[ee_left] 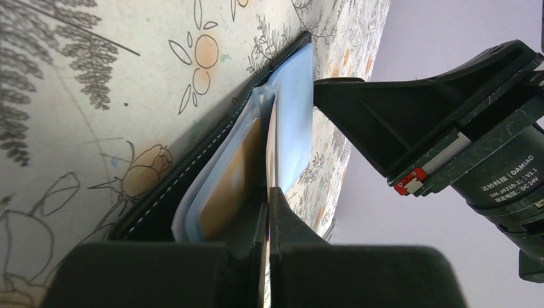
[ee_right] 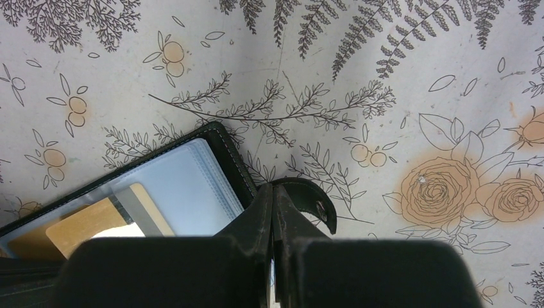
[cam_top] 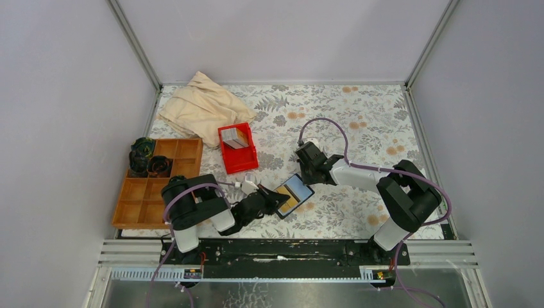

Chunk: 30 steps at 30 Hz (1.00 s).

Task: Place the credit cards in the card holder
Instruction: Insert the credit card into the card holder.

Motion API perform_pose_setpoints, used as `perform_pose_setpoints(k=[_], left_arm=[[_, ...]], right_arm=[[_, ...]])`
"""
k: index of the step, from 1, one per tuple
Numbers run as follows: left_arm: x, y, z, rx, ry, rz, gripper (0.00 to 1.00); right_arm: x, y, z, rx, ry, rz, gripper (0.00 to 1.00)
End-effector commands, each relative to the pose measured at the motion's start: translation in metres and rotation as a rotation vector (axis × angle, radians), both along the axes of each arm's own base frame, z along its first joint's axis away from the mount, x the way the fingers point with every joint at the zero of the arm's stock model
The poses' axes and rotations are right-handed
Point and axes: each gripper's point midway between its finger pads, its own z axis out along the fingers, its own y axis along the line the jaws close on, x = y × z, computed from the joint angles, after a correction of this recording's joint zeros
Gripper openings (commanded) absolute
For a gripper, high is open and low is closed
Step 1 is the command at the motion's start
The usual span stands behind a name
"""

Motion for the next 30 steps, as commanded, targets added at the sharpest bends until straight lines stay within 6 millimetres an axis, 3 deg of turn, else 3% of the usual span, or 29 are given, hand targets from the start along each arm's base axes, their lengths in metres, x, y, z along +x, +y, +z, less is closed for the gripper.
perform_pose_setpoints(k=[1, 12, 16, 23, 30], left_arm=[[-0.004, 0.004, -0.022, 0.056, 0.047, -0.007, 0.00], [0.002, -0.002, -0.027, 0.093, 0.059, 0.005, 0.02], [0.000, -0.007, -0.032, 0.133, 0.067, -0.031, 0.11], [-0.012, 0.005, -0.040, 0.306, 0.105, -0.101, 0.34], [-0.019, 0.017, -0.030, 0.396, 0.096, -0.141, 0.53]], right_arm=[[-0.003, 0.010, -0.003, 0.041, 0.030, 0.021, 0.00], [-0.006, 0.013, -0.003, 0.061, 0.042, 0.030, 0.00], [-0.007, 0.013, -0.004, 0.061, 0.046, 0.032, 0.00], [-0.006, 0.014, -0.003, 0.062, 0.044, 0.036, 0.00], [-0.006, 0.015, -0.001, 0.068, 0.040, 0.038, 0.00]])
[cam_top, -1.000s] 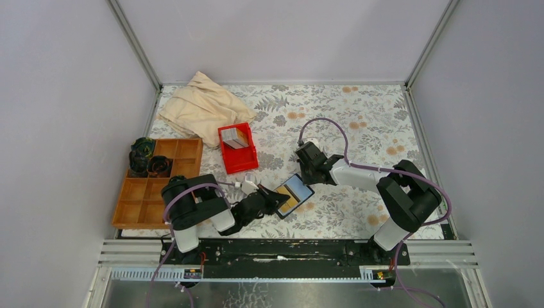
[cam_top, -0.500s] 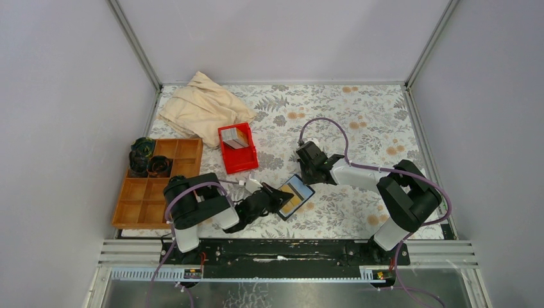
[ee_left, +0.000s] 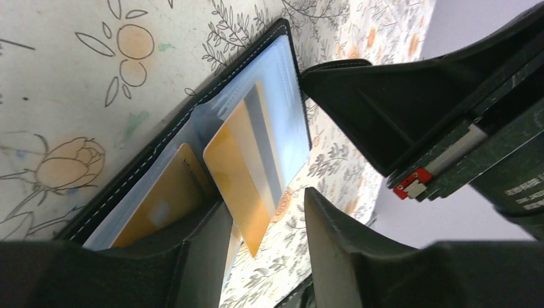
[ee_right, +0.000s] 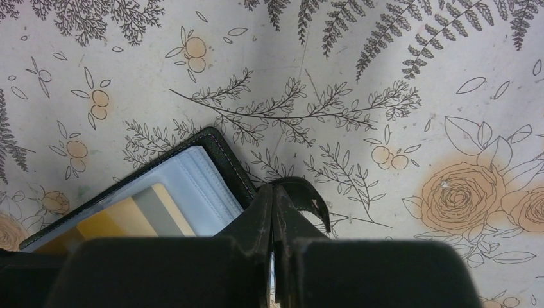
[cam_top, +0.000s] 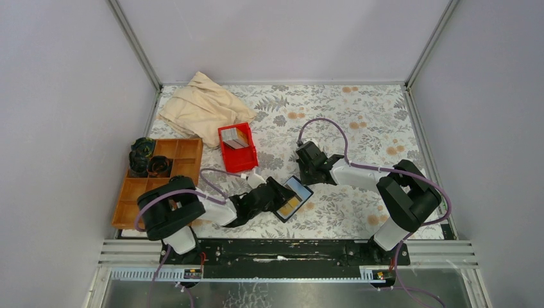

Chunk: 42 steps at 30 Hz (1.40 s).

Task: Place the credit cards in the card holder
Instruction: Insert the credit card into the card holder.

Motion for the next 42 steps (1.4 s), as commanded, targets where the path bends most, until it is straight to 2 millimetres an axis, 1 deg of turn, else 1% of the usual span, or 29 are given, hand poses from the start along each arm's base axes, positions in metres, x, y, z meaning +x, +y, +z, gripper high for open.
perform_pose_setpoints(k=[1, 4, 8, 11, 12, 13, 14, 18, 21, 25, 28, 33, 39, 42], left_arm=[[-0.021, 0.033, -0.039, 0.253, 0.066, -0.073, 0.55], [-0.023, 0.032, -0.038, 0.274, 0.070, -0.095, 0.59], [-0.026, 0.032, -0.038, 0.269, 0.078, -0.110, 0.60], [-0.027, 0.032, -0.033, 0.257, 0.059, -0.109, 0.61], [-0.026, 0.031, -0.030, 0.254, 0.048, -0.113, 0.82], [-0.026, 0.029, -0.027, 0.250, 0.035, -0.122, 0.98], [-0.026, 0.027, -0.025, 0.252, 0.026, -0.135, 1.00], [-0.033, 0.023, -0.022, 0.256, 0.013, -0.169, 1.00], [-0.038, 0.023, -0.023, 0.264, 0.018, -0.176, 1.00], [-0.042, 0.025, -0.019, 0.268, 0.002, -0.174, 1.00], [-0.042, 0.027, -0.012, 0.290, -0.038, -0.172, 1.00], [-0.036, 0.028, 0.007, 0.373, -0.132, -0.178, 1.00], [-0.034, 0.035, 0.021, 0.470, -0.214, -0.193, 1.00], [-0.033, 0.039, 0.028, 0.512, -0.259, -0.199, 0.97]], right_arm=[[-0.003, 0.008, -0.001, 0.027, 0.019, 0.019, 0.00], [-0.003, 0.008, -0.001, 0.028, 0.018, 0.018, 0.00], [-0.003, 0.009, 0.001, 0.036, 0.014, 0.020, 0.00], [-0.003, 0.009, 0.001, 0.036, 0.017, 0.023, 0.00], [-0.003, 0.009, 0.001, 0.035, 0.017, 0.023, 0.00], [-0.003, 0.010, 0.002, 0.035, 0.017, 0.024, 0.00], [-0.003, 0.010, 0.001, 0.035, 0.018, 0.024, 0.00], [-0.003, 0.011, 0.001, 0.039, 0.021, 0.027, 0.00], [-0.003, 0.011, -0.001, 0.039, 0.021, 0.026, 0.00], [-0.004, 0.010, 0.000, 0.040, 0.021, 0.025, 0.00], [-0.004, 0.010, 0.001, 0.038, 0.018, 0.027, 0.00], [-0.003, 0.010, 0.000, 0.039, 0.019, 0.028, 0.00], [-0.003, 0.012, 0.001, 0.045, 0.017, 0.026, 0.00], [-0.002, 0.012, 0.002, 0.047, 0.013, 0.028, 0.00]])
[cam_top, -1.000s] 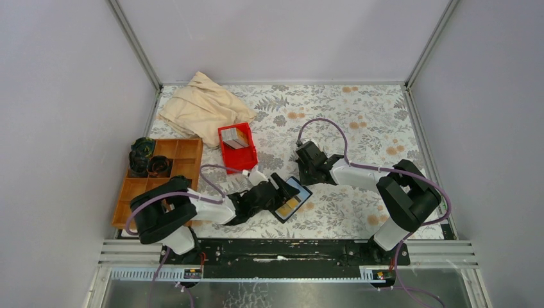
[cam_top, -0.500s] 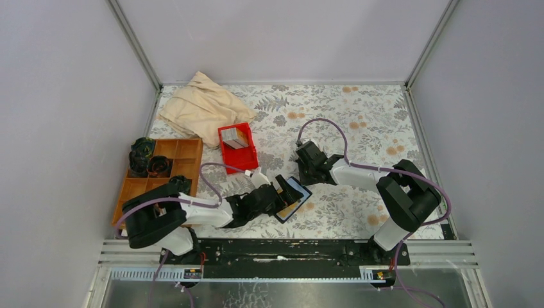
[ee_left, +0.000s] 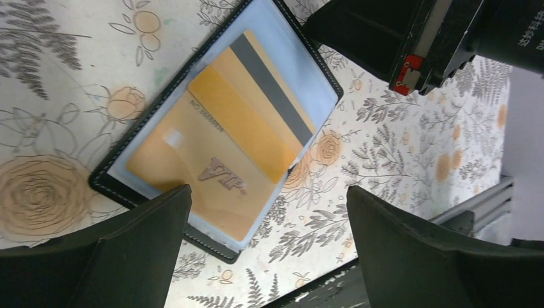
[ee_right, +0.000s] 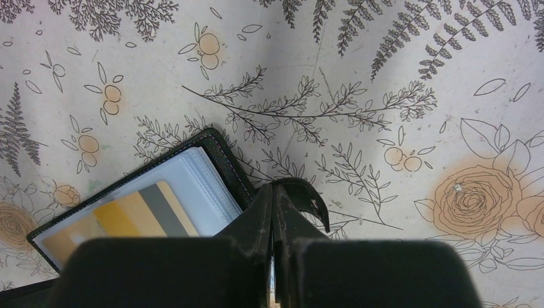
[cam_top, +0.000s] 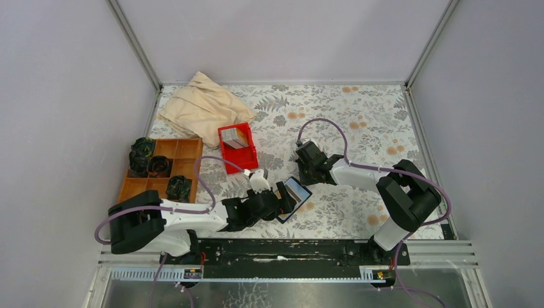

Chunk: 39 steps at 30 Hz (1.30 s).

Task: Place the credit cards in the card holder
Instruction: Insert the credit card into the card holder.

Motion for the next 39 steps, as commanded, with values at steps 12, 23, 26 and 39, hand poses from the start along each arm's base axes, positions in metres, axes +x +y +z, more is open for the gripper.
perform_pose_setpoints(k=[12, 23, 26, 39], left_arm=[[0.012, 0.009, 0.030, 0.285, -0.338, -0.203, 0.33], [0.012, 0.003, -0.005, 0.445, -0.329, -0.303, 0.00], [0.013, 0.006, -0.013, 0.481, -0.323, -0.303, 0.00], [0.014, -0.001, -0.038, 0.493, -0.305, -0.299, 0.00]], right_arm=[[0.001, 0.006, 0.002, 0.021, -0.007, 0.011, 0.00], [0.002, 0.006, 0.005, 0.022, -0.011, 0.014, 0.00], [0.002, 0.007, 0.006, 0.023, -0.012, 0.014, 0.00], [-0.001, 0.007, 0.001, 0.028, 0.002, 0.015, 0.00]])
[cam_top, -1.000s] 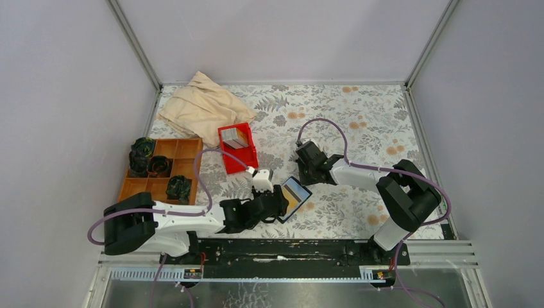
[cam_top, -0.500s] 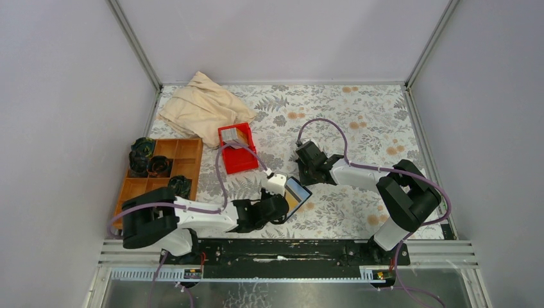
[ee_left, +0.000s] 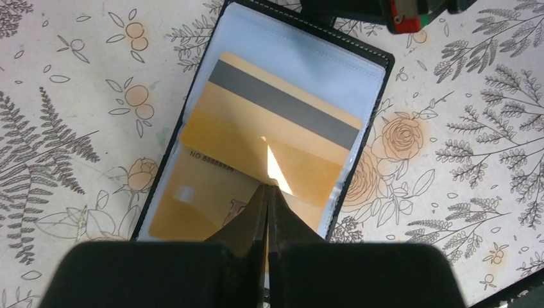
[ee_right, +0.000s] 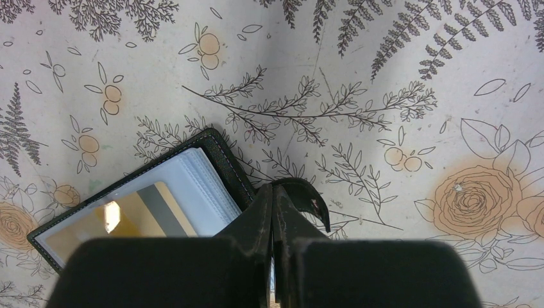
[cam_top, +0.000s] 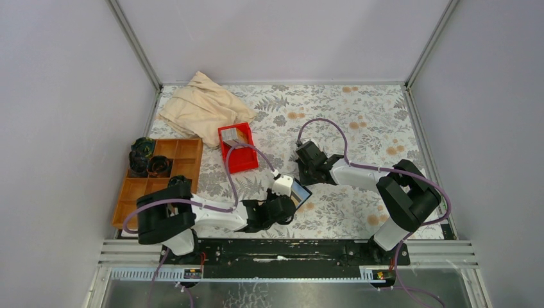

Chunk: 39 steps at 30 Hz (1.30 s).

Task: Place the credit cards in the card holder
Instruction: Insert the credit card into the card holder.

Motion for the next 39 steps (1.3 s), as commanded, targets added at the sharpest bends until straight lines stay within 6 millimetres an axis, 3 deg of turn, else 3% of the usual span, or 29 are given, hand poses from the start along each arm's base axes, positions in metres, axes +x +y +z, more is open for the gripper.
perform_pose_setpoints(k=[1, 25, 39], left_arm=[[0.003, -0.004, -0.006, -0.003, -0.022, 0.009, 0.00], [0.013, -0.001, 0.018, -0.109, -0.128, 0.083, 0.00], [0.003, 0.001, -0.001, -0.082, -0.091, 0.073, 0.00]], right_arm=[[-0.001, 0.007, 0.001, 0.028, 0.002, 0.013, 0.00], [-0.005, 0.008, -0.002, 0.043, 0.015, 0.016, 0.00], [-0.006, 0.008, -0.001, 0.047, 0.014, 0.015, 0.00]])
